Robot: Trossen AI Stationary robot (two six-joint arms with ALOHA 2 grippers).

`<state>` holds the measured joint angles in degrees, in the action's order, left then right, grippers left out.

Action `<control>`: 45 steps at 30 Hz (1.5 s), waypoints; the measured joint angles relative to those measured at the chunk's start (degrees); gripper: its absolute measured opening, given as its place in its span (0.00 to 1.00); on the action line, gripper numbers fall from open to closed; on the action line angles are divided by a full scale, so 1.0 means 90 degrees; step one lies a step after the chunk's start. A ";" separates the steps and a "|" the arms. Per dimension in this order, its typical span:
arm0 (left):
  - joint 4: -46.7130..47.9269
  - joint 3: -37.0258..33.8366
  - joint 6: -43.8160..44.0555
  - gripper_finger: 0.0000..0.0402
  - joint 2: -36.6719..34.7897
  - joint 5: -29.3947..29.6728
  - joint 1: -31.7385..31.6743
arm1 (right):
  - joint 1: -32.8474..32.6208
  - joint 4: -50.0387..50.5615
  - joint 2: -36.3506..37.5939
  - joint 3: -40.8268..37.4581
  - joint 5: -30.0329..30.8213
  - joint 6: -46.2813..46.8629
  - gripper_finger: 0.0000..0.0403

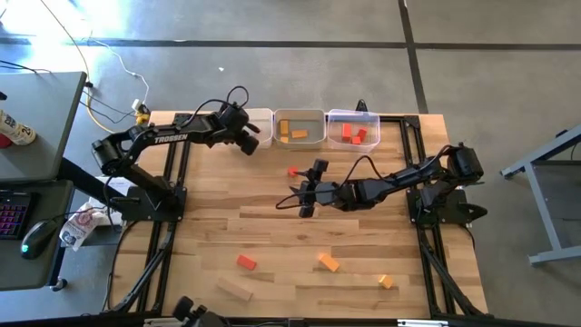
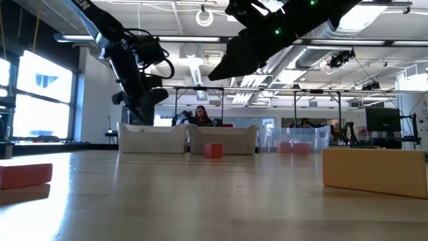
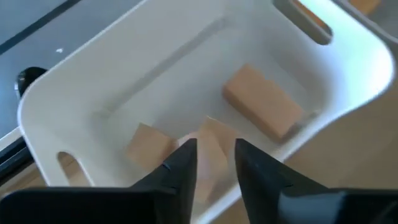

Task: Sort & place blocks by color
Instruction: Put the brown block into the white bin, then put the orange block into the transparent bin

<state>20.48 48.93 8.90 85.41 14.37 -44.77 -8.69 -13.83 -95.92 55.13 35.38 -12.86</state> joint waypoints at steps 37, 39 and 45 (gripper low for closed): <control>0.2607 0.0930 -0.0616 0.49 -0.0036 -0.2145 0.3902 | 0.0000 0.0428 0.0000 0.0000 -0.0197 0.0333 0.54; 0.2609 0.0930 -0.0508 0.49 -0.0036 -0.2019 0.4275 | 0.0000 0.0437 0.0000 0.0000 -0.0197 0.0335 0.54; 0.2558 0.0930 0.0029 0.49 -0.0036 -0.1816 0.5240 | 0.0000 0.0437 0.0000 0.0000 -0.0197 0.0440 0.54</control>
<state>43.51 57.30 9.16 85.08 -1.98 2.39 -8.69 -9.89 -95.92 55.13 33.61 -8.91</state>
